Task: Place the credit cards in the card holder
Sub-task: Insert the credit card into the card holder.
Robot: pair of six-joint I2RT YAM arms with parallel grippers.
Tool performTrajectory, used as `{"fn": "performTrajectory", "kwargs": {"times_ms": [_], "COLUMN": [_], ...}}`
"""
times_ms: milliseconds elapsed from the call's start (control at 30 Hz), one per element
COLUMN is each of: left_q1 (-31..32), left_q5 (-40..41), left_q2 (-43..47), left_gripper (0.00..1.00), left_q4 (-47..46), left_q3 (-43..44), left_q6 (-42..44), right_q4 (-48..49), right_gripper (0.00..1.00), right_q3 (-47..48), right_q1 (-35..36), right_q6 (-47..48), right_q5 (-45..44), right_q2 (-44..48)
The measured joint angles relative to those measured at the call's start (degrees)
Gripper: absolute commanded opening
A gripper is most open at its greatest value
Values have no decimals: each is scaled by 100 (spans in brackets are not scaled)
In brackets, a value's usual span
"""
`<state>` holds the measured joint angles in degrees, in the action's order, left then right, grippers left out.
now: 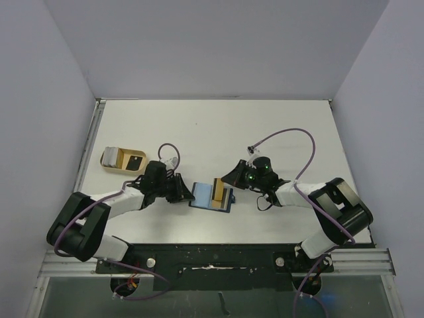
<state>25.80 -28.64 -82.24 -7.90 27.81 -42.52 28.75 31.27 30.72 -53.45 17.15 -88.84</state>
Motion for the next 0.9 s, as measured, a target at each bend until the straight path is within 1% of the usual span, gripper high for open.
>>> {"fn": "performTrajectory", "kwargs": {"times_ms": [167, 367, 533, 633, 900], "left_q1": [0, 0, 4, 13, 87], "left_q5": [450, 673, 680, 654, 588], "left_q2": [166, 44, -125, -125, -125], "left_gripper": [14, 14, 13, 11, 11], "left_q4": [286, 431, 417, 376, 188], "left_q3": [181, 186, 155, 127, 15], "left_q6": [155, 271, 262, 243, 122], "right_q4": [74, 249, 291, 291, 293], "right_gripper": [0, 0, 0, 0, 0], "right_q3": [-11, -48, -72, -83, -109], "right_q1": [0, 0, -2, -11, -37], "right_q6": [-48, -138, -153, -151, -122], "right_q5": [33, 90, 90, 90, 79], "right_q2": [0, -61, -229, -291, -295]}}
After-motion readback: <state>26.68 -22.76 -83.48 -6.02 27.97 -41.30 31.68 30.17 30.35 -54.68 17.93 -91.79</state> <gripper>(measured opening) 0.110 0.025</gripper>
